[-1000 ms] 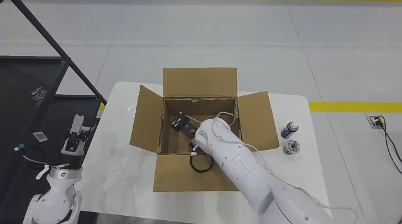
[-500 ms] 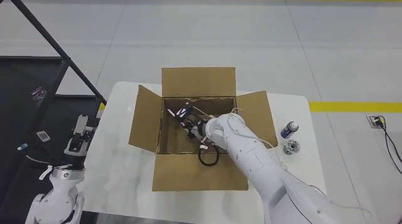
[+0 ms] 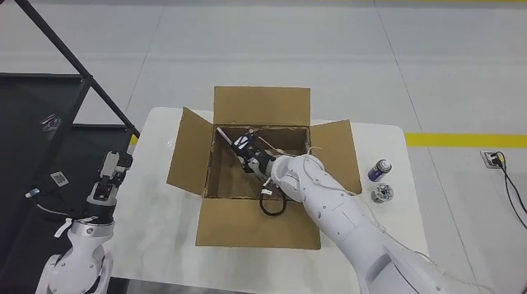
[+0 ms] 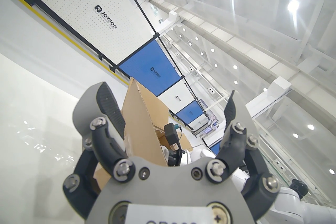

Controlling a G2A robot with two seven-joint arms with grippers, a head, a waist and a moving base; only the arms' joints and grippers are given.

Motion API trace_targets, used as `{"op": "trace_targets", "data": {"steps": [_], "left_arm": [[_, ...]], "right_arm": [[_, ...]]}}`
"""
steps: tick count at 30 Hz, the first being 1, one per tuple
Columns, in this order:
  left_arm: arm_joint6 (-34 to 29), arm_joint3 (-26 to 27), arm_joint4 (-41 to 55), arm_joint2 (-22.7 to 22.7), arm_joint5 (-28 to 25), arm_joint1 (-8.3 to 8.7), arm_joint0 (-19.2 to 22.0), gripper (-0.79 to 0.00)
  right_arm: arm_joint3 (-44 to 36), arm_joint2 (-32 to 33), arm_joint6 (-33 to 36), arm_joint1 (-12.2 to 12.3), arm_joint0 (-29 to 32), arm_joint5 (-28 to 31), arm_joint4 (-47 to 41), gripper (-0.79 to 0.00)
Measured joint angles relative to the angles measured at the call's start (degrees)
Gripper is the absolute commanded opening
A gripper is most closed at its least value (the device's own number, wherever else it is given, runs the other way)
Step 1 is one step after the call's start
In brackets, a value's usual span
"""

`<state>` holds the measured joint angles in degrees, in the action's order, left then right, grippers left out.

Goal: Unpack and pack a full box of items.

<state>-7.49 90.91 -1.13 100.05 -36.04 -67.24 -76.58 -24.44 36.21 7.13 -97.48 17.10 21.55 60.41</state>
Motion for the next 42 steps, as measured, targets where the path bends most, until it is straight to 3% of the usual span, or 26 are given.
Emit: {"op": "trace_targets", "data": {"steps": [6, 14, 33, 42], "left_arm": [[0.3, 0.3, -0.1, 0.4, 0.0, -0.02, -0.5, 0.0], [0.7, 0.5, -0.1, 0.6, 0.1, -0.08, -0.8, 0.0], [1.2, 0.8, -1.8, -0.2, 1.0, -0.29, -0.5, 0.0], [1.4, 1.0, -2.5, -1.0, 1.6, -0.42, -0.2, 0.0]], "right_arm": [[-14.2, 4.6, 3.8, 4.6, 6.0, -2.8, 2.6, -0.785], [-37.4, 14.0, 12.1, 10.6, 18.6, -5.0, 8.0, -0.785], [-38.3, 14.2, 12.3, 10.7, 19.2, -5.0, 8.3, -0.785], [-48.3, 20.7, 7.1, 12.5, 25.1, -5.2, 8.1, -0.785]]}}
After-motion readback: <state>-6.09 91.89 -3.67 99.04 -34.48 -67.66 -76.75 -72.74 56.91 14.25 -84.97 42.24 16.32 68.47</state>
